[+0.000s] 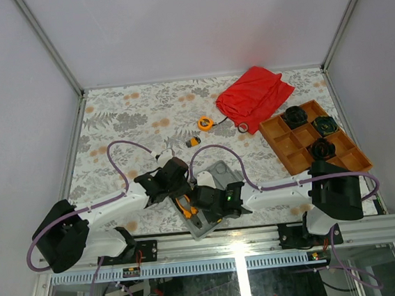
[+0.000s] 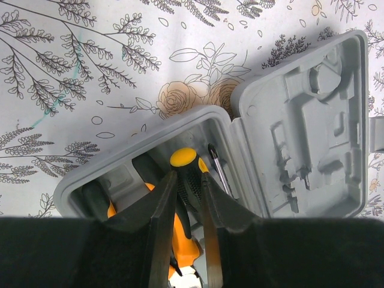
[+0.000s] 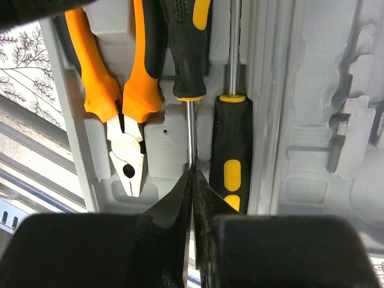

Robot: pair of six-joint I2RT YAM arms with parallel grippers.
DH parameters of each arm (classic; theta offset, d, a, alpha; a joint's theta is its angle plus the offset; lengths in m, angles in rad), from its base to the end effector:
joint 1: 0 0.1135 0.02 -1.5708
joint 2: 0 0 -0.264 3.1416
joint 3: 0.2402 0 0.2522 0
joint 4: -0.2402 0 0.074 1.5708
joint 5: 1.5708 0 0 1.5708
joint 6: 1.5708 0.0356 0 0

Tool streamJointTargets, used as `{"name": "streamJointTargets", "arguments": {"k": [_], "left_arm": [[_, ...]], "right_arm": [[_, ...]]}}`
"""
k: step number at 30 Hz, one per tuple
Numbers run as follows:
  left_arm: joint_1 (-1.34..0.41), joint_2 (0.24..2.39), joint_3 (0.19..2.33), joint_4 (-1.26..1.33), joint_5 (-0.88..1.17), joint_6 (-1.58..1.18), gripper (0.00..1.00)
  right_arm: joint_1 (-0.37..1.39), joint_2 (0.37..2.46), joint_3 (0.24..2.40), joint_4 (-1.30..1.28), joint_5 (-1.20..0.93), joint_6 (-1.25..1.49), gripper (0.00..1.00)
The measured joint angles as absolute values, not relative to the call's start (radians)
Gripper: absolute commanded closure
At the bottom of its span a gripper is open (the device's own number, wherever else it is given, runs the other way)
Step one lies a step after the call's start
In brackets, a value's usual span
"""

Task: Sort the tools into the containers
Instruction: Adjust the screwdriver in the storage box.

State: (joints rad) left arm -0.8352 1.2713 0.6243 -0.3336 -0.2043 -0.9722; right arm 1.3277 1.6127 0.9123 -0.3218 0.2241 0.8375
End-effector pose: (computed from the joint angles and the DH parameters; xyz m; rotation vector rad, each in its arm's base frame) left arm 0.1626 -0.1689 0.1755 -0.2572 2.5723 -0.4532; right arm 0.0832 0.3026 0.1725 -0.5603 2.5851 0.5175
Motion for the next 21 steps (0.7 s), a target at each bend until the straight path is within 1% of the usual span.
{"name": "streamJointTargets", "arguments": {"k": [3,6,10,21], "left_arm": [[-0.835,1.271,0.624,-0.332,-0.202,-0.973,0.85],[-0.835,1.271,0.624,-0.327,-0.198,-0.972,0.92],[-0.835,1.270,0.619,-0.323,-0.193,-0.970,1.00],[-0.835,1.248,0.562,-0.233,-0.190,-0.970,1.00]], "right_arm": [[1.328,1.615,0.913,-0.324,0.220,0.837,0.99],[1.327,1.633,0.927,-0.337,0.217,0.837,1.00],[1.327,1.657,0.949,-0.355,0.215,0.837,1.00],[1.326,1.704,0.971,-0.356,0.205,0.838,1.00]]}}
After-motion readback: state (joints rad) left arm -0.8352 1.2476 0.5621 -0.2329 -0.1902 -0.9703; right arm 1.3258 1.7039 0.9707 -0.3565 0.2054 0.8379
